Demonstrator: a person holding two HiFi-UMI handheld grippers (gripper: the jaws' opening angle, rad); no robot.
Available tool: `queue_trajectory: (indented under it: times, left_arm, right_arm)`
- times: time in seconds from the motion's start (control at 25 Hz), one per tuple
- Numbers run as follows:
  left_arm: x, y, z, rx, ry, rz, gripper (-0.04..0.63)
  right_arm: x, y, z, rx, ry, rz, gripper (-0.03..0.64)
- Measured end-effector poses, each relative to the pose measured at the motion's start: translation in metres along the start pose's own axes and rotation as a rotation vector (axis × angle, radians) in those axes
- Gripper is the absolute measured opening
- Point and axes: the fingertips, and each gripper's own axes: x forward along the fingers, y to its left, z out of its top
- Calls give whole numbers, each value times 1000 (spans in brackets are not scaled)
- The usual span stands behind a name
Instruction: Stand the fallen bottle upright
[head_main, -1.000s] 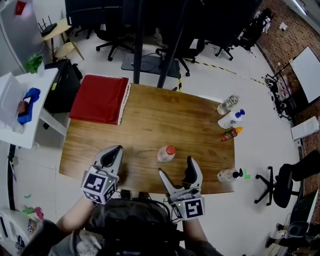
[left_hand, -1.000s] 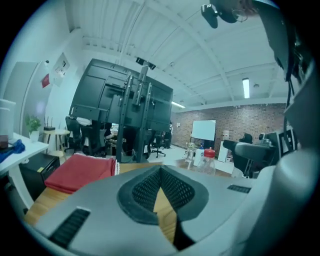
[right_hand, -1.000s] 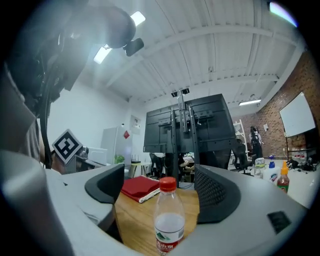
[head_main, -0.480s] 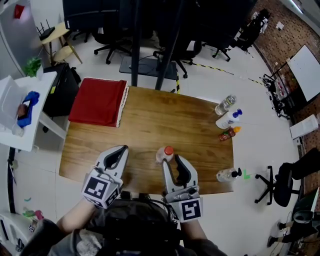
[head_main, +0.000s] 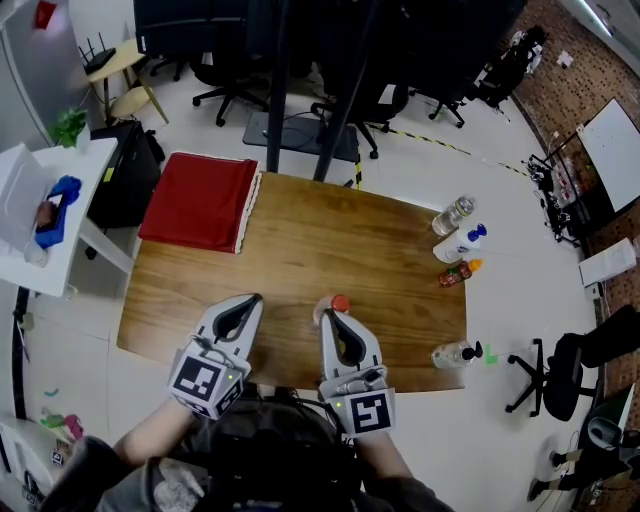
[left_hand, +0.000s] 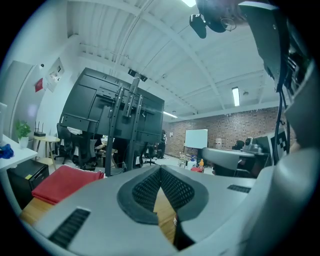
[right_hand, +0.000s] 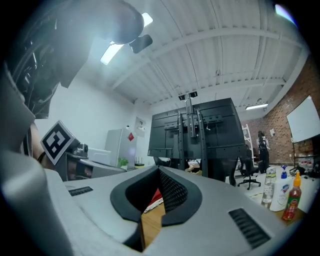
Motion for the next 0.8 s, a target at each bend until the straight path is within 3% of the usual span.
queue_trajectory:
  times: [0.44,0.8]
  left_arm:
    - [-3,3,-10,-12,21,21,32]
    - [-3,5,-13,-10,24,29,32]
  right_arm:
    - [3,10,-14,45,60,49,4]
    - [4,15,-22,11,85,88,5]
